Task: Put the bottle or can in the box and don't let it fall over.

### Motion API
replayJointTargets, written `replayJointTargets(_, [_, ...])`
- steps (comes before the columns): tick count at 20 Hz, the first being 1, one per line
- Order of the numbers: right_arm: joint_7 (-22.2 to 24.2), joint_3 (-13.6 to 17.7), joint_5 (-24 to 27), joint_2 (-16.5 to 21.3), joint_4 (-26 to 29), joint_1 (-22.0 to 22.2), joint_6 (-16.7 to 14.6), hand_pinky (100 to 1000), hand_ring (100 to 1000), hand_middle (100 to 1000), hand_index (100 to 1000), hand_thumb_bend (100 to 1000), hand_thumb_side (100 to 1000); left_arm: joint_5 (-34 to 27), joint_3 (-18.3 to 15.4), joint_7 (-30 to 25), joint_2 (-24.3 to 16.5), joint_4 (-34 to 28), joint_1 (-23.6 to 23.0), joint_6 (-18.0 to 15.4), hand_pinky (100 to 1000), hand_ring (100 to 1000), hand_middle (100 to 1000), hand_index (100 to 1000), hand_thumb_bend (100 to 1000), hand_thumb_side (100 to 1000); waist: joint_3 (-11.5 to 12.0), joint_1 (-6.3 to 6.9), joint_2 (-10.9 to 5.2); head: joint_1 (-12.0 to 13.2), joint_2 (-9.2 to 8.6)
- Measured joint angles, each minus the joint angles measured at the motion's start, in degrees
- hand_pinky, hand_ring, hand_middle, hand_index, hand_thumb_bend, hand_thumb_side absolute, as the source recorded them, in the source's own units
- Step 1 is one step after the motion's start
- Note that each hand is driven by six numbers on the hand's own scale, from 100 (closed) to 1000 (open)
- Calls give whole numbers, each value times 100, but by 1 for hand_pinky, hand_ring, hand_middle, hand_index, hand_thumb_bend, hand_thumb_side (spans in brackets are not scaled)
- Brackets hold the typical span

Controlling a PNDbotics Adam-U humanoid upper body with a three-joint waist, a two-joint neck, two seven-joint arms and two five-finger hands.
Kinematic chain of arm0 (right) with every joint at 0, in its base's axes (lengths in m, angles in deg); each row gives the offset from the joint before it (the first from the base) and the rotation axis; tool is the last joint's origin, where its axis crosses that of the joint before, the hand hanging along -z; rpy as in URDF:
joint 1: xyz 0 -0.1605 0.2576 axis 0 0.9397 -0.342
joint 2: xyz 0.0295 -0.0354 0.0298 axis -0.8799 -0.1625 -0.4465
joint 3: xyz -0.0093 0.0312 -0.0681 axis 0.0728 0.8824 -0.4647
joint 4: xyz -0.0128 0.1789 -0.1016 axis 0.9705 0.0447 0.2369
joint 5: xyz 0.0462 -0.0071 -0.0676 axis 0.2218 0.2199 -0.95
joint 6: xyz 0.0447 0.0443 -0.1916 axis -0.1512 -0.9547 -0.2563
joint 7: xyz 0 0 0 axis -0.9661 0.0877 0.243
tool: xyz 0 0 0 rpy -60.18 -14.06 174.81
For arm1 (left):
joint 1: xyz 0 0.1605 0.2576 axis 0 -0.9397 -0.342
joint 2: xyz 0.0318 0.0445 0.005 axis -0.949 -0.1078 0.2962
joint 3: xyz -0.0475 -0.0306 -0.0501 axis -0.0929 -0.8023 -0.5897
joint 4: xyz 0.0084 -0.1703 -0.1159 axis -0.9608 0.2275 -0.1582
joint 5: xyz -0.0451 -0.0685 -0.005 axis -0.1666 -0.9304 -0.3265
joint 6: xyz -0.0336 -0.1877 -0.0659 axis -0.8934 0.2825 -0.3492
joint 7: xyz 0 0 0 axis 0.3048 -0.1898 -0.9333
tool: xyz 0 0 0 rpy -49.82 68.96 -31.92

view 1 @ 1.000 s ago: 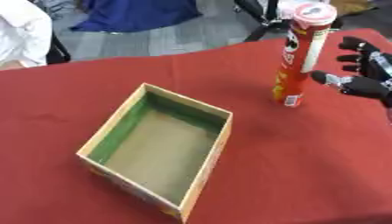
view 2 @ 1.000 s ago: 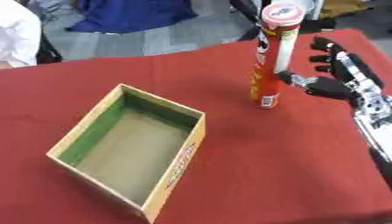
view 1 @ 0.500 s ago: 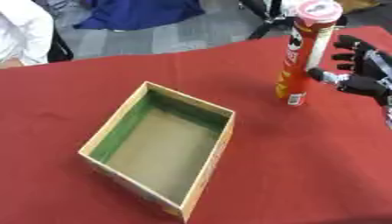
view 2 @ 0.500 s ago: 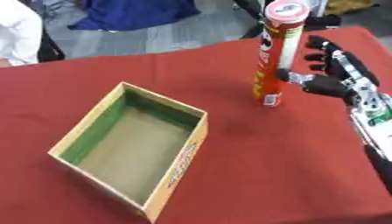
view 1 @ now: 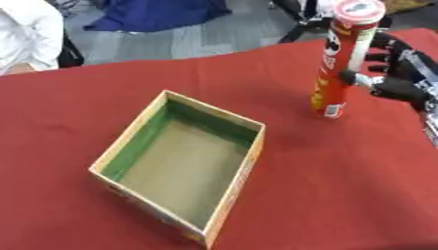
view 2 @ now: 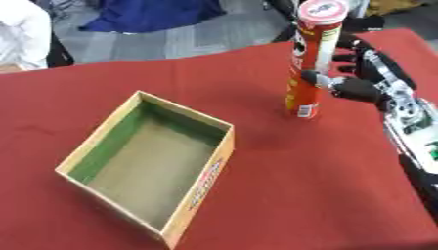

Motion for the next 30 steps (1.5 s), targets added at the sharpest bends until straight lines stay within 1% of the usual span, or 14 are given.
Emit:
replayJointTargets(1, [4,-1,0,-17,-12,-23,-5,871,907,926,975,682,348,0,0,-1,14,0,4,0,786,797,764,845,532,814,2,0,10,-1,-3])
replayJointTargets(6, [-61,-32,-1,-76,-85,-157,14,863,904,921,969,707,342,0,4,-2,17,0,34,1,786,796,764,845,531,814,17,-1,36,-9,-52])
replayJointTargets(12, [-165,-37,-30,-122,-172,-255,99,863,904,918,967,707,346,0,28,-2,20,0,42,1,786,796,764,844,529,814,34,-6,84,-25,-97])
replayJointTargets(20, [-374,-33,-338,-160,-342,-359,361,865,900,912,963,694,352,4,33,-3,68,-1,49,1,786,800,764,843,525,817,34,-7,134,-35,-107])
replayJointTargets(23, [-436,-33,-435,-163,-382,-408,440,864,896,908,961,695,349,8,33,-5,69,-1,49,3,786,801,765,842,524,817,35,-5,150,-70,-138])
replayJointTargets(30, [-487,-37,-415,-184,-468,-516,490,862,894,899,957,701,340,9,33,-22,72,-1,55,17,787,802,766,842,521,820,50,-4,227,-96,-181])
